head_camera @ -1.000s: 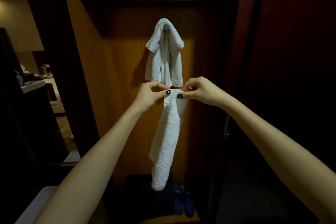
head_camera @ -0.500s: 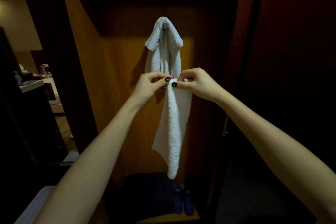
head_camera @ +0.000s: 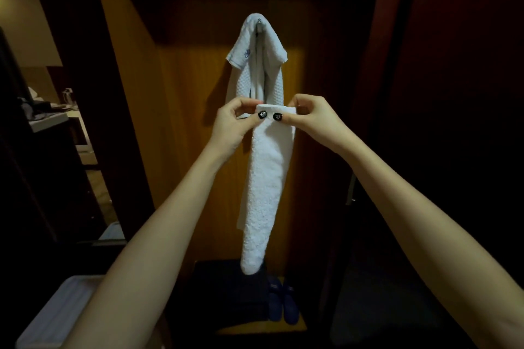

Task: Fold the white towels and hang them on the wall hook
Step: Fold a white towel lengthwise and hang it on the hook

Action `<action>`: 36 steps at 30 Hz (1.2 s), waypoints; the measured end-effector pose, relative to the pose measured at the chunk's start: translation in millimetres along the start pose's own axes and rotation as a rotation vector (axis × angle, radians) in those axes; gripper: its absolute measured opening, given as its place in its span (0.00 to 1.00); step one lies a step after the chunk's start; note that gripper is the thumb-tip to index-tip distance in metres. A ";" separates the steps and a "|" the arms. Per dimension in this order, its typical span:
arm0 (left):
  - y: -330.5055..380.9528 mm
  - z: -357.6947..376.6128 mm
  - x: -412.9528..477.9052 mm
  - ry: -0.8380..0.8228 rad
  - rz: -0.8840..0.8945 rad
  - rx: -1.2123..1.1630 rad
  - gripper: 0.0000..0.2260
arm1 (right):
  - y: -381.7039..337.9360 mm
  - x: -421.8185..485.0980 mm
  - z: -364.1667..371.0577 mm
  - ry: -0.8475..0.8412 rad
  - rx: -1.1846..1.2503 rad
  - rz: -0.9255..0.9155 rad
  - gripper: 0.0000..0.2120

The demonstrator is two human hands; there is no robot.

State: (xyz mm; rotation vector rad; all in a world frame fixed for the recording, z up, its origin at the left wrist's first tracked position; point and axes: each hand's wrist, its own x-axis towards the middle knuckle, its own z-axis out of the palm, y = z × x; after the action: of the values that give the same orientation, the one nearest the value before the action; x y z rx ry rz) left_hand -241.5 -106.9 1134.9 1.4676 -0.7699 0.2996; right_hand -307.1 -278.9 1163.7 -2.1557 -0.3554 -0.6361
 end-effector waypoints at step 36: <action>-50.5 34.3 -28.3 -0.144 -0.085 0.039 0.08 | 31.8 40.6 -25.9 0.003 0.507 0.064 0.10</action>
State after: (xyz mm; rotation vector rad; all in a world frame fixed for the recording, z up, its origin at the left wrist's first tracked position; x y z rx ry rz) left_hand -240.6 -138.2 1075.4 1.5665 -0.8187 0.1459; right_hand -267.1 -317.5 1179.0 -1.6735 -0.3959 -0.4533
